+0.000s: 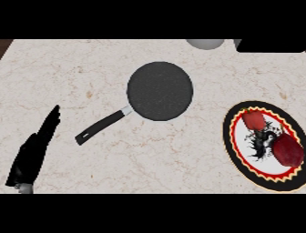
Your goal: Pick the bell pepper from the plate and place it in the pan
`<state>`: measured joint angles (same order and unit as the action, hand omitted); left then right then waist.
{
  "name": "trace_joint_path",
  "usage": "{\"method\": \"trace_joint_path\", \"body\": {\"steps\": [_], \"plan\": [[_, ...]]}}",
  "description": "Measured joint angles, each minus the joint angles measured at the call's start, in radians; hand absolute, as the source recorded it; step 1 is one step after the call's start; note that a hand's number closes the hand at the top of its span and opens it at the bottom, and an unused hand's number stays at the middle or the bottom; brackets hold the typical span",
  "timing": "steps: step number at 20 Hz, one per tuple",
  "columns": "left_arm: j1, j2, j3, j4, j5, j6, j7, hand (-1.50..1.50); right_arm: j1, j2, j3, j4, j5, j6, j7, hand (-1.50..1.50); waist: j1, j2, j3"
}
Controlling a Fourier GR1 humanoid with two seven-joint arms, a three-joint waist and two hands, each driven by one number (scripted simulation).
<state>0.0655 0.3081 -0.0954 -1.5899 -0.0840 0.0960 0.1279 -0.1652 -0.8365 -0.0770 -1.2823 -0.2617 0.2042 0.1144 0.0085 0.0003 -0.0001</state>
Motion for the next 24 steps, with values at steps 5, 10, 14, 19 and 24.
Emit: {"method": "trace_joint_path", "body": {"steps": [5, 10, 14, 19, 24], "plan": [[0.005, -0.006, 0.007, -0.02, -0.013, -0.004, 0.017, 0.0, -0.116, 0.008, 0.053, -0.016, 0.029, 0.048, 0.154, -1.5, 0.003, 0.0, -0.001], [0.002, -0.024, 0.012, 0.003, -0.028, -0.007, -0.002, 0.0, -0.211, 0.032, 0.096, -0.008, 0.05, 0.117, 0.287, -1.5, 0.001, 0.0, 0.0], [0.0, -0.031, 0.017, -0.017, -0.032, -0.016, 0.015, 0.0, -0.277, 0.064, 0.136, 0.019, 0.094, 0.163, 0.353, -1.5, 0.003, 0.001, 0.0], [-0.009, -0.03, 0.035, 0.007, -0.033, -0.029, 0.005, 0.0, -0.319, 0.073, 0.19, 0.018, 0.135, 0.245, 0.446, -1.5, 0.001, 0.0, -0.001], [-0.003, -0.047, 0.037, 0.007, -0.049, -0.03, 0.001, 0.0, -0.354, 0.116, 0.211, 0.025, 0.175, 0.305, 0.53, -1.5, -0.001, 0.0, 0.0]]}}
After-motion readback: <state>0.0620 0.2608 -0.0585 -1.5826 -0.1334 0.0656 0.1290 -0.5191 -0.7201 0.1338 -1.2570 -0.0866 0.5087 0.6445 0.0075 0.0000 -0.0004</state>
